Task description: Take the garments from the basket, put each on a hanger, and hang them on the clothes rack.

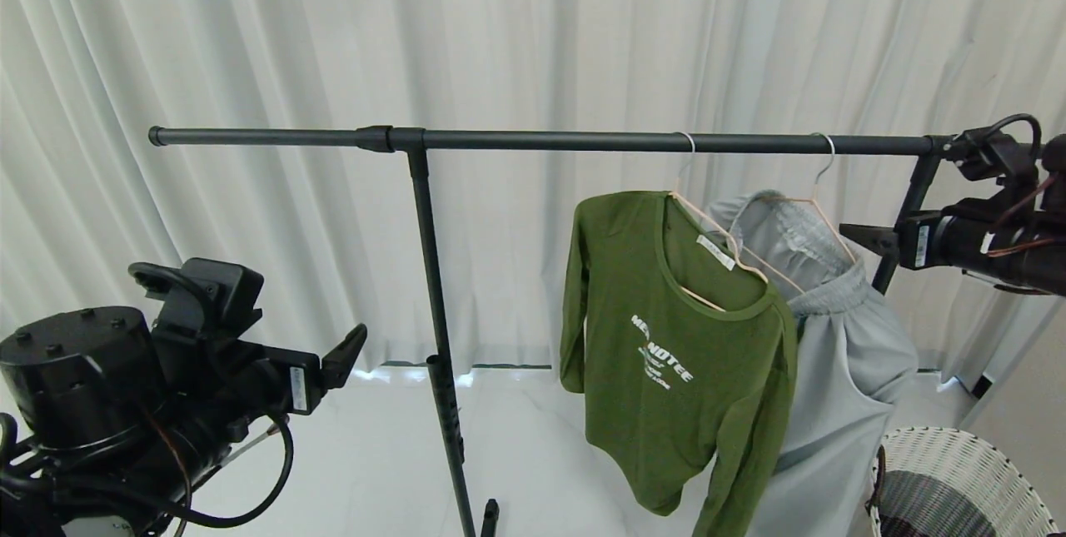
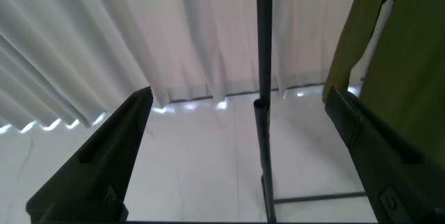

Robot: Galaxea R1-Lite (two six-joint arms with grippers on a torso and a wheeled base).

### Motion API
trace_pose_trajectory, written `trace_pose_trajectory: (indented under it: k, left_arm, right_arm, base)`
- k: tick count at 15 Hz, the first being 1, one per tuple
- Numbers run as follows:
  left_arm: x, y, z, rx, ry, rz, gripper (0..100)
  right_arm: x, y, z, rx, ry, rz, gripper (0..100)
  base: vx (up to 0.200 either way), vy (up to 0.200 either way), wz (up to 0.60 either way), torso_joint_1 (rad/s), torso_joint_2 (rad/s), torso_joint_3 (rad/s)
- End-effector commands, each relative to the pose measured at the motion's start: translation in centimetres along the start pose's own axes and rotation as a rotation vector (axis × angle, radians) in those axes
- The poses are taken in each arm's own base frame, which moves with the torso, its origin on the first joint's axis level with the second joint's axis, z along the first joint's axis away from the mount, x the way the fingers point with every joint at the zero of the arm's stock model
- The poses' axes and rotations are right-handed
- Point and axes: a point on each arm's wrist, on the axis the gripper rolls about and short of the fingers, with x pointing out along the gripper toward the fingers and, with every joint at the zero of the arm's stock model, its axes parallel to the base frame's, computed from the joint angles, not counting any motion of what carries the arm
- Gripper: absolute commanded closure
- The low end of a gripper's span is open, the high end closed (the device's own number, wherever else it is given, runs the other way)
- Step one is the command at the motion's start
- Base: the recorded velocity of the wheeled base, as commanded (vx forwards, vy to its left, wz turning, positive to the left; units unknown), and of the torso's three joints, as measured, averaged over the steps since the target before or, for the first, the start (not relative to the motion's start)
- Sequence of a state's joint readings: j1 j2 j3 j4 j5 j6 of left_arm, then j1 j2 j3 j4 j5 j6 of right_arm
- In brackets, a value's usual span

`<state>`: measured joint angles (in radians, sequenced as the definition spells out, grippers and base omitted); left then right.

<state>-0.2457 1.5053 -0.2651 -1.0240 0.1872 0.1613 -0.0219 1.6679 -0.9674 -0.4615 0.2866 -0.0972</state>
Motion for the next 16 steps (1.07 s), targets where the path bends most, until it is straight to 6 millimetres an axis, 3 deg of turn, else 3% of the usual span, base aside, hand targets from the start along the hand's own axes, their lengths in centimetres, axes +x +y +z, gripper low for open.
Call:
trace_pose_trajectory:
  k: [1,3,4,7,9,11,16]
  left_arm:
    - [-0.9,0.7,3.5,-0.017,-0.033,0.004,0]
    - [-2.3,1.2,5.0,-0.03,0.019,-0.006,0]
    - [-4.5,1.7,5.4,-0.012,0.122,-0.024,0]
    - [-9.9,2.6,4.1,0.005,0.292,-0.046,0]
    - [-12.8,3.1,3.6,-0.008,0.302,-0.037,0]
    - [-15.1,3.6,2.6,-0.029,0.292,-0.007,0]
    - [-18.3,3.6,-1.2,-0.044,0.239,0.083,0]
  right_arm:
    - [-4.8,1.6,1.3,-0.027,-0.076,0.002,0]
    - [-6.6,2.2,1.2,-0.035,-0.092,0.002,0]
    - [-8.2,2.6,0.9,-0.038,-0.104,-0.002,0]
    - [-11.1,3.3,0.0,-0.064,-0.121,-0.041,0]
    - [-12.7,3.1,-0.8,-0.112,-0.119,-0.096,0]
    - [-13.7,3.3,-1.0,-0.171,-0.119,-0.112,0]
    - [-15.7,2.5,-2.1,-0.322,-0.055,-0.223,0]
  base:
    - [0.0,0.0,0.0,0.0,0.0,0.0]
    - [0.0,0.0,0.0,0.0,0.0,0.0]
    - [0.0,0.0,0.0,0.0,0.0,0.0]
    - [0.0,0.0,0.0,0.0,0.0,0.0]
    - [0.0,0.0,0.0,0.0,0.0,0.0]
    - [0.0,0.0,0.0,0.0,0.0,0.0]
    - [0.0,0.0,0.0,0.0,0.0,0.0]
